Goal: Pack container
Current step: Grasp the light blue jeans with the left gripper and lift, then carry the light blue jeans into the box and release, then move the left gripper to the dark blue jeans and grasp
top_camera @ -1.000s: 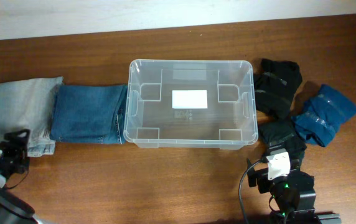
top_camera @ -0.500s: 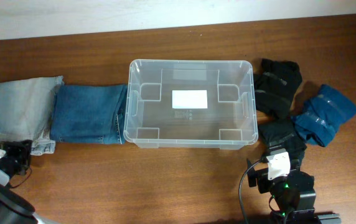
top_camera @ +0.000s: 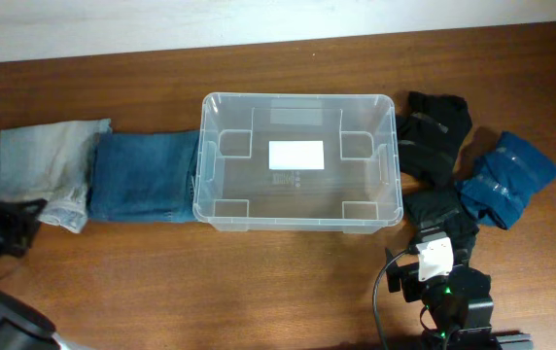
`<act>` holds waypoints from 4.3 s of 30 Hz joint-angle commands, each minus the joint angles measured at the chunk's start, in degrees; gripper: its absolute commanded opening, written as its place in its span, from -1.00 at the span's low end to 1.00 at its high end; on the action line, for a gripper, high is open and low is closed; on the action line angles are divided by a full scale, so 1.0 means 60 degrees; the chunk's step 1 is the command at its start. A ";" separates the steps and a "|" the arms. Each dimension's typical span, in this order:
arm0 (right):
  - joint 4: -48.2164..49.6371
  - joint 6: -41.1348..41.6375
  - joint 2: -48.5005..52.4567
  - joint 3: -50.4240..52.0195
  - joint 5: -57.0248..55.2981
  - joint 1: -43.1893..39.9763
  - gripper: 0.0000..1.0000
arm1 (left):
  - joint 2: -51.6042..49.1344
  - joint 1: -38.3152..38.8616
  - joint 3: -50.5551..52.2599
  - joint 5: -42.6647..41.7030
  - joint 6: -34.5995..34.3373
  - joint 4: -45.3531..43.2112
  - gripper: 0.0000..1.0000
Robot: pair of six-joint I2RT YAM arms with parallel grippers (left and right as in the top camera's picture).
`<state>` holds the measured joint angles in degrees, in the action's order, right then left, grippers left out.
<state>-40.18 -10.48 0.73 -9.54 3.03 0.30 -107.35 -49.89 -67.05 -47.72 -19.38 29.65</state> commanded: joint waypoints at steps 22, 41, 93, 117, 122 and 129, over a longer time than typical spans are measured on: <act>0.0015 0.0076 -0.0055 0.0047 0.0029 -0.0062 0.97 | 0.2623 0.4608 -1.1260 -0.3147 0.2189 0.6743 -1.00; 0.0015 0.0076 -0.0055 0.0047 0.0029 -0.0062 0.97 | 0.0091 1.1333 -1.1198 -0.2473 0.3938 0.7726 -0.99; 0.0015 0.0076 -0.0055 0.0047 0.0029 -0.0058 0.97 | -0.3242 1.3566 -1.1154 0.0146 0.3909 0.6725 -0.99; 0.0015 0.0076 -0.0055 0.0047 0.0029 -0.0058 0.97 | -0.2951 0.7865 -1.3653 0.3610 0.3614 1.1176 0.98; 0.0015 0.0076 -0.0055 0.0047 0.0029 -0.0062 0.97 | -0.2951 0.5850 -1.3628 0.3610 0.3348 1.1176 0.99; 0.0015 0.0076 -0.0055 0.0047 0.0029 -0.0062 0.97 | -0.2951 0.3453 -1.2761 0.4244 0.3351 1.1180 0.99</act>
<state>-40.18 -10.50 0.73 -9.54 3.03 0.30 -126.74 -24.99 -146.85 -25.32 1.41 96.40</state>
